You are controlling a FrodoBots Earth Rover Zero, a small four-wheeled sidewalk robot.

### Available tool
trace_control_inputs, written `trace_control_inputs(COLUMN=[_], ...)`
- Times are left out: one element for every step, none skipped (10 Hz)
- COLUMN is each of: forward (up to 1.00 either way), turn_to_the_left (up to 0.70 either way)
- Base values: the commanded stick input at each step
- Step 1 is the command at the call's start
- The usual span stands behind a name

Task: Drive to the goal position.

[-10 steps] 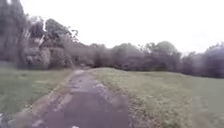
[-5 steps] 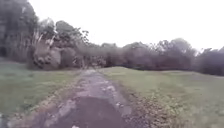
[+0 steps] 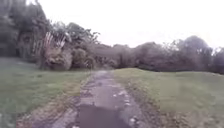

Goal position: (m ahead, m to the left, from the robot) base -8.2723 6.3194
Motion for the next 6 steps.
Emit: trace_control_inputs(forward=[0.00, 0.00, 0.00, 0.00, 0.00, 0.00], turn_to_the_left=[0.45, 0.45, 0.45, 0.45, 0.45, 0.45])
